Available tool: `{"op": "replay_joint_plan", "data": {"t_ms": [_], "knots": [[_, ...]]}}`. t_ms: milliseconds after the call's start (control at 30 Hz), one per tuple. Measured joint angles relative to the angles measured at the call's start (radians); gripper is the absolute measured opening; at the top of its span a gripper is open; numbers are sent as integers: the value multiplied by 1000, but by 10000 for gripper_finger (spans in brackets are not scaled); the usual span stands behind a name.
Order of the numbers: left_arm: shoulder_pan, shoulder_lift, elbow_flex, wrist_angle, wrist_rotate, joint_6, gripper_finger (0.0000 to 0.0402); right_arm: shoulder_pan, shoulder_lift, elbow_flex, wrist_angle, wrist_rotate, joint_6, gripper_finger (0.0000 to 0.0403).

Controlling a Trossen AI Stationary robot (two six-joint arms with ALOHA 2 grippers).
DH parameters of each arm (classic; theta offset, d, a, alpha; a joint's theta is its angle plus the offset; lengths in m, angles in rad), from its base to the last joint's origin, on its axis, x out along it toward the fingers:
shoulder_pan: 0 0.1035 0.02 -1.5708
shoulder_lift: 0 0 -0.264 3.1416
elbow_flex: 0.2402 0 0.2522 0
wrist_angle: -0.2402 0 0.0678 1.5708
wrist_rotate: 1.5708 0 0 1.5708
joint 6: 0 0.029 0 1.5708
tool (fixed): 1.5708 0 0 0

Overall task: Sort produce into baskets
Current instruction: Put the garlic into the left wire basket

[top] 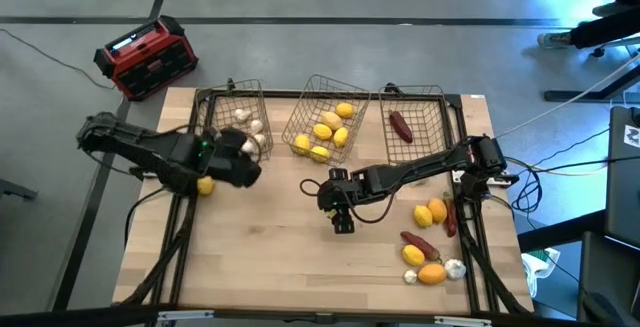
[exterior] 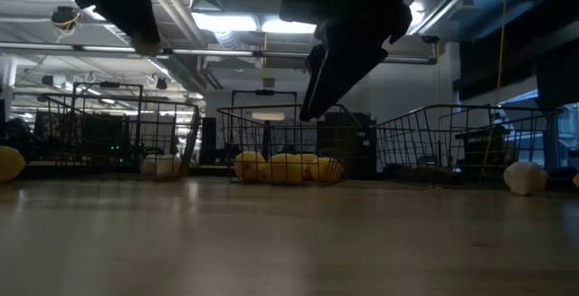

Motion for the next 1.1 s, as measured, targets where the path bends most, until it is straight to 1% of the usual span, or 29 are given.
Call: {"op": "replay_joint_plan", "data": {"t_ms": [167,300,400,567,633,800,967,1100], "knots": [[137,1,0,-4,24,171,152,0,0,0,8,0,1,303],[249,1,0,-3,30,244,152,0,0,0,8,0,3,303],[334,1,-3,5,56,299,152,0,0,0,15,0,3,303],[460,1,-63,47,83,385,152,0,-1,0,16,0,8,303],[514,1,-102,94,115,421,152,0,-1,0,16,0,19,303],[638,2,-205,248,236,516,152,0,-1,0,16,0,24,303],[754,1,-271,349,313,565,152,0,-1,0,20,0,24,303],[827,2,-323,420,373,614,152,0,-1,0,23,0,24,303]]}}
